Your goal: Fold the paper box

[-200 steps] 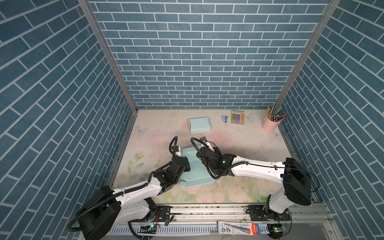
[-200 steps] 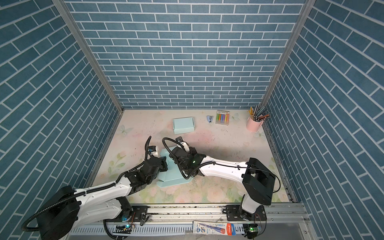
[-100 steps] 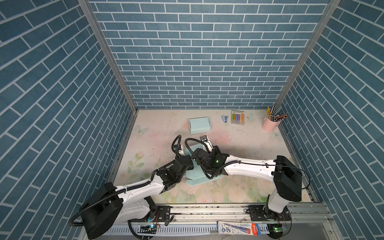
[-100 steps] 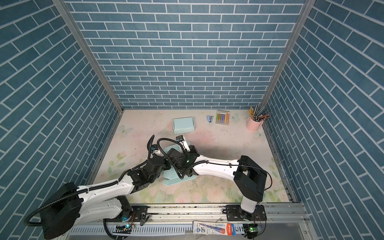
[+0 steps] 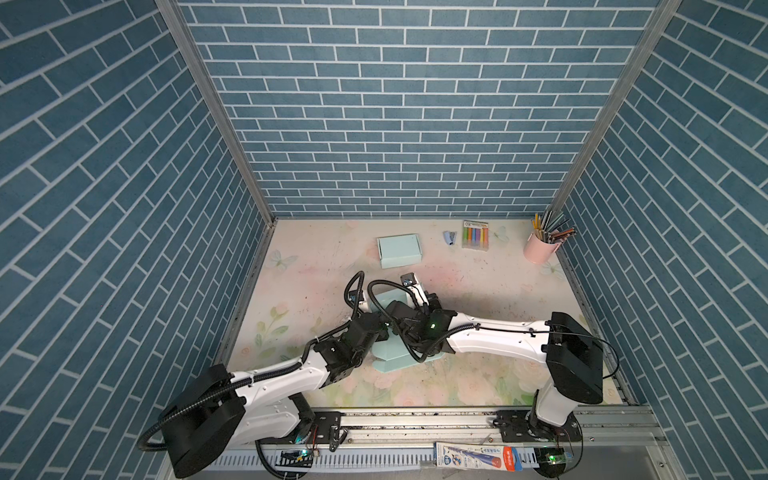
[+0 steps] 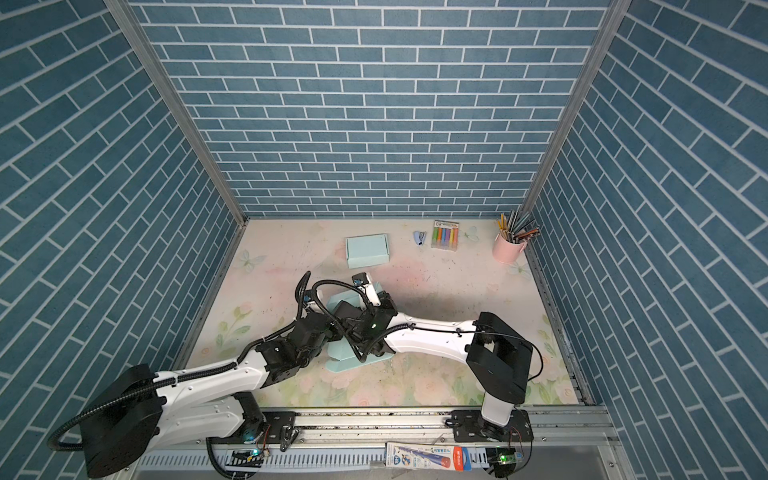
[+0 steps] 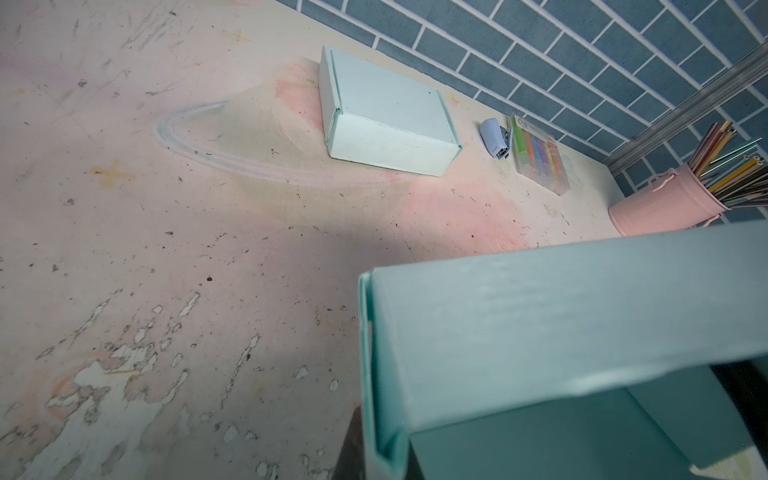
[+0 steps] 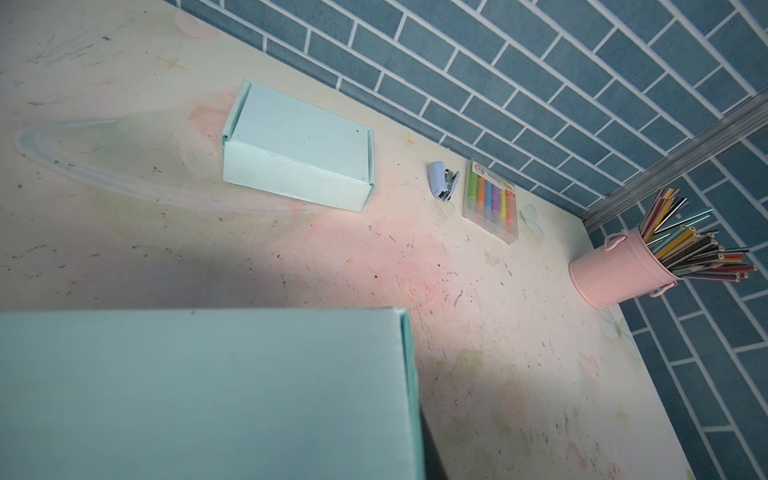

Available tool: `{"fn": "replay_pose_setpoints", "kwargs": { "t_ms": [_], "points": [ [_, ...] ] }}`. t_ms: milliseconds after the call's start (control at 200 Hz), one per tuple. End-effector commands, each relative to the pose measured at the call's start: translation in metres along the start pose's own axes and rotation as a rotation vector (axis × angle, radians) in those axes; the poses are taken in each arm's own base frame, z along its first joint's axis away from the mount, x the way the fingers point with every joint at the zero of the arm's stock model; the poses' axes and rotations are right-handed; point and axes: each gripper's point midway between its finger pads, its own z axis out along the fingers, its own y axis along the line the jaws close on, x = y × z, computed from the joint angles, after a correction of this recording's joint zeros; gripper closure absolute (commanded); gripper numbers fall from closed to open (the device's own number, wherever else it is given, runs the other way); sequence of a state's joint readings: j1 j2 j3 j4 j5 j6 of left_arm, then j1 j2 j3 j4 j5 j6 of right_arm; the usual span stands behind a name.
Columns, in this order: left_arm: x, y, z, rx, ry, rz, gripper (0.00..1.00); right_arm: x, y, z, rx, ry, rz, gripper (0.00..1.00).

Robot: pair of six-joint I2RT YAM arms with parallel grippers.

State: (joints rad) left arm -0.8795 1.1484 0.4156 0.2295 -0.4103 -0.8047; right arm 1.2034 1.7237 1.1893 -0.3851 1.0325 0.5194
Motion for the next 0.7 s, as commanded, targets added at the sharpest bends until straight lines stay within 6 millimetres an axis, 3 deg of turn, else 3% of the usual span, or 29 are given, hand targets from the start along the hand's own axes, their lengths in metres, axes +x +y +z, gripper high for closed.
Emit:
{"fn": "replay_pose_setpoints", "kwargs": {
  "t_ms": [0,60,155,375,555,695],
  "points": [
    [-0.022,-0.019,-0.008,0.053,-0.073,-0.040,1.00,0.018,-0.023,0.006,0.116,0.025,-0.161,1.00],
    [-0.024,-0.020,-0.007,0.053,-0.075,-0.038,1.00,0.015,-0.025,0.003,0.119,0.015,-0.139,1.00],
    [-0.025,-0.021,-0.007,0.050,-0.078,-0.035,1.00,0.010,-0.024,-0.003,0.091,0.000,-0.100,0.83],
    [-0.025,-0.017,-0.007,0.036,-0.084,-0.026,1.00,-0.001,-0.024,-0.025,-0.064,-0.049,0.052,0.61],
    [-0.025,-0.014,-0.005,0.014,-0.093,-0.001,1.00,-0.017,-0.015,-0.052,-0.277,-0.102,0.189,0.45],
    [-0.027,-0.012,-0.004,-0.006,-0.108,0.075,1.00,-0.028,-0.011,-0.085,-0.438,-0.131,0.239,0.40]
  ]
}}
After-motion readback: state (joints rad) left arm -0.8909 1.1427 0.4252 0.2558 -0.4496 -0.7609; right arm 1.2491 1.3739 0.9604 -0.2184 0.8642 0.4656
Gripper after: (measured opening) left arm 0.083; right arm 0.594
